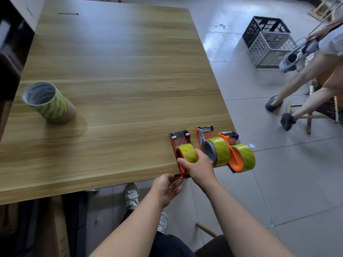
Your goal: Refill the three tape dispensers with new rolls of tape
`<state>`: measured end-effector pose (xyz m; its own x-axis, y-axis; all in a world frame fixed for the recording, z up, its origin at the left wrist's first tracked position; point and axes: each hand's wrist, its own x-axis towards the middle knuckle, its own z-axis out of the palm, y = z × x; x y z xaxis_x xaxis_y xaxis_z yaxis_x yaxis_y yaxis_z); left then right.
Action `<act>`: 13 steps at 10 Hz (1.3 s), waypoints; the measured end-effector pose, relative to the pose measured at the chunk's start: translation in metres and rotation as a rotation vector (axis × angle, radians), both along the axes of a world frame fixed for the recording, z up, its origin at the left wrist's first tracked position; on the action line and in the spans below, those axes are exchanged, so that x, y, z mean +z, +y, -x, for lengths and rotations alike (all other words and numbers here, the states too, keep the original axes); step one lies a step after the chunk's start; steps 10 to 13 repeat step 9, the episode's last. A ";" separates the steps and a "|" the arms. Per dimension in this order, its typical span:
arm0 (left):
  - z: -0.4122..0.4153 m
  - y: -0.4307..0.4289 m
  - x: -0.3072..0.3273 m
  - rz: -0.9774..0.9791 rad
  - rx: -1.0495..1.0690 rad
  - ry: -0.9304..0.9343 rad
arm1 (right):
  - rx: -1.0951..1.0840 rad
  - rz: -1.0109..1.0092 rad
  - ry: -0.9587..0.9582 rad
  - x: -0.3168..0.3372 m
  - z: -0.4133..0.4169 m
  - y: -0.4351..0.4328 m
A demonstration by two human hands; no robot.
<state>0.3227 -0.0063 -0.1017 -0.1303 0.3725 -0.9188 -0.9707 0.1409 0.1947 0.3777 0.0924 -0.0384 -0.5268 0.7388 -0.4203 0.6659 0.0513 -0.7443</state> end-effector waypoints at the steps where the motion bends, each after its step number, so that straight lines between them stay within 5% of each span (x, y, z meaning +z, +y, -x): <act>1: -0.001 0.001 -0.001 0.007 0.001 0.007 | 0.018 -0.008 -0.017 0.000 -0.002 0.002; 7: 0.014 -0.012 0.039 0.111 -0.218 0.092 | 0.012 -0.005 -0.026 0.024 0.004 0.006; 9: 0.038 -0.012 0.077 0.102 -0.199 0.236 | 0.020 0.001 0.007 0.048 0.013 0.014; 13: 0.038 -0.012 0.077 0.102 -0.199 0.236 | 0.020 0.001 0.007 0.048 0.013 0.014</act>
